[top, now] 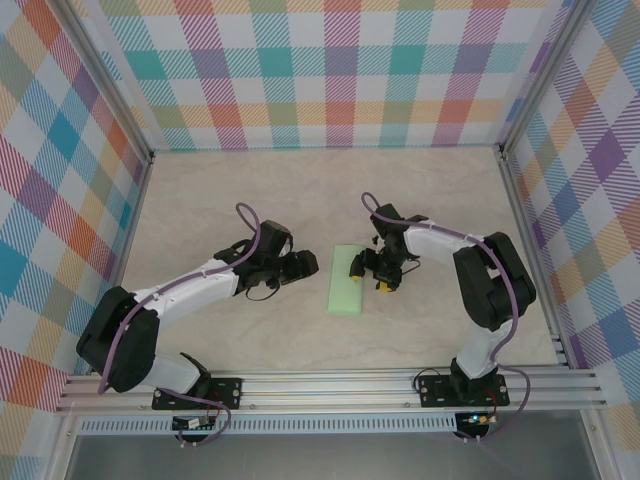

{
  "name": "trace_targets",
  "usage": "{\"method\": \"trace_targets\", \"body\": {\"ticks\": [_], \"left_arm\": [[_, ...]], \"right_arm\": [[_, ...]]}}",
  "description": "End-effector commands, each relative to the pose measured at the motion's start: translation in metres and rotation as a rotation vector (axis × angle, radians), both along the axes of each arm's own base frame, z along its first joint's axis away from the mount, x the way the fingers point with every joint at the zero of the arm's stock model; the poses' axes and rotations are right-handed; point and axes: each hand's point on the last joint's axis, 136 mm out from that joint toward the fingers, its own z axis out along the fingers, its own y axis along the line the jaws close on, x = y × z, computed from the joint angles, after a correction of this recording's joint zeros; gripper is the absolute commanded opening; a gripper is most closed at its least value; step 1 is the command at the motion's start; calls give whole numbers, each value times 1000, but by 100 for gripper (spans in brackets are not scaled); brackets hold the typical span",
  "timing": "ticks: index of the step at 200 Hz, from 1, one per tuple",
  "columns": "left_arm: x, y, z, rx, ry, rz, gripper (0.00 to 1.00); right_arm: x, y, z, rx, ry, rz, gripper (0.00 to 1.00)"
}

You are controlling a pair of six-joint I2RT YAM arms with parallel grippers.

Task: Fold a paper plane with a square sheet of paper (pick it up from the middle)
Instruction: Hold the square sheet of paper at the center of the table.

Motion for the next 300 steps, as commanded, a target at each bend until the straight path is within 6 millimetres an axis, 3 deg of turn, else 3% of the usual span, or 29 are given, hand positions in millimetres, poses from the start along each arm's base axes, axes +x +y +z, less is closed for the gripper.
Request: {"method": "trace_targets", "body": {"ticks": [1, 136, 300], "left_arm": [[9, -11, 15, -27, -45, -11, 72], [10, -13, 17, -33, -56, -28, 69], [9, -15, 12, -34, -44, -34, 67]], "right_arm": [[0, -4, -7, -51, 18, 19, 72], [-4, -17, -25, -197, 103, 20, 73], [-7, -24, -34, -245, 124, 11, 75]]}}
